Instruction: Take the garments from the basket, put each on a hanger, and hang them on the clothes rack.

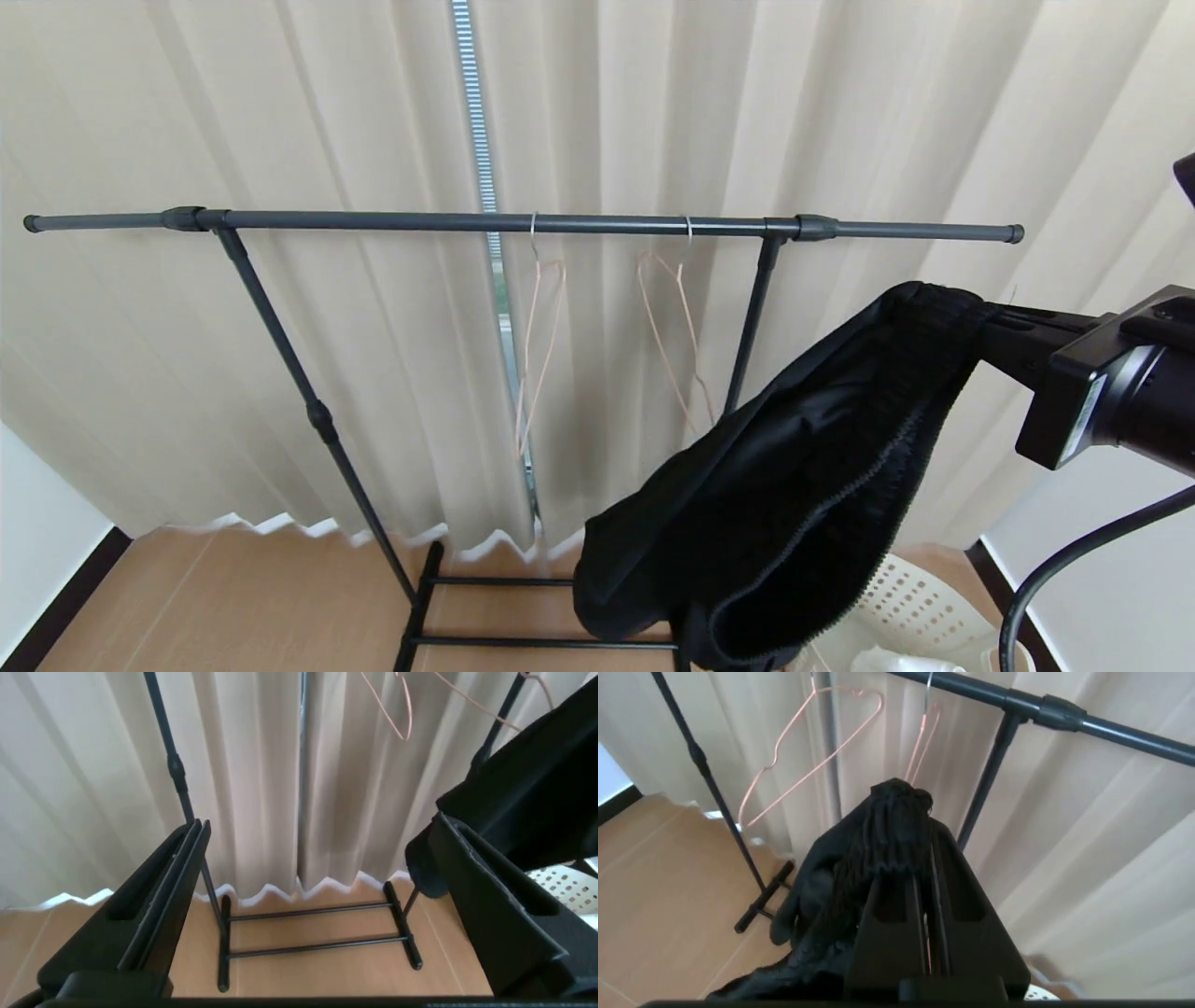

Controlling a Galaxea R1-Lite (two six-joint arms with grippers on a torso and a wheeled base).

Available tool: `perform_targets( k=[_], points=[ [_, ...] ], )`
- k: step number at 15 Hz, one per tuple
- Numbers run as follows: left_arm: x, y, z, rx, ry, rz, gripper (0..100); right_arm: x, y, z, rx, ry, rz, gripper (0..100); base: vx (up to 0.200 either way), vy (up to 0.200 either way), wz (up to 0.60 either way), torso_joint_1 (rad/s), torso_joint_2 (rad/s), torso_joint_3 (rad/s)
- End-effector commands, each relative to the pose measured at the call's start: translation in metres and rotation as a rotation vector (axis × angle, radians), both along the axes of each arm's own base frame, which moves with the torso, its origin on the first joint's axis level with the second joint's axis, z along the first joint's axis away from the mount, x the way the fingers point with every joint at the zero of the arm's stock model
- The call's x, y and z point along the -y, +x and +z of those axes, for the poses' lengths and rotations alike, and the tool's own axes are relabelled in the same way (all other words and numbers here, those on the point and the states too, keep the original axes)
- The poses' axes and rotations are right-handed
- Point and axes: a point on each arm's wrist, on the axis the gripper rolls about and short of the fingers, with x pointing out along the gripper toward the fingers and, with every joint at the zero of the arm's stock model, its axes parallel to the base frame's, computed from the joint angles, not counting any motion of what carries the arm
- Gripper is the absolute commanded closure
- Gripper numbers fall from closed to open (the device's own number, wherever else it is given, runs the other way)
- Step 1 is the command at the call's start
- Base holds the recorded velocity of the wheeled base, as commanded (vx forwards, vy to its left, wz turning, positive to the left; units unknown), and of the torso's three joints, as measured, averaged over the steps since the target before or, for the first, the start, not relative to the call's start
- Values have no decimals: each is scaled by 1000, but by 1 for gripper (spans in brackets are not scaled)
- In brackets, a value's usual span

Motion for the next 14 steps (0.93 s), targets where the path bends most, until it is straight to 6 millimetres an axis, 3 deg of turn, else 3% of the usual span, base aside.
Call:
perform_targets(
  k=[1,3,7,10,14],
  points=[
    [0,0,0,-1,0,0,0,0,0,-1,-2,-3,0,100,0,200,0,7,-2,-2],
    [0,0,0,-1,0,0,0,1,-1,-1,0,-3,0,100,0,200,0,-7,2,5],
    [0,0,0,-1,0,0,0,1,-1,0,6,-9,3,100,0,0,0,0,0,0],
    [0,0,0,-1,0,0,0,3,-3,2,25,-34,6,100,0,0,-600,2,7,6],
    [0,0,0,0,-3,3,0,4,-5,0,23,-37,5,100,0,0,0,0,0,0]
  ],
)
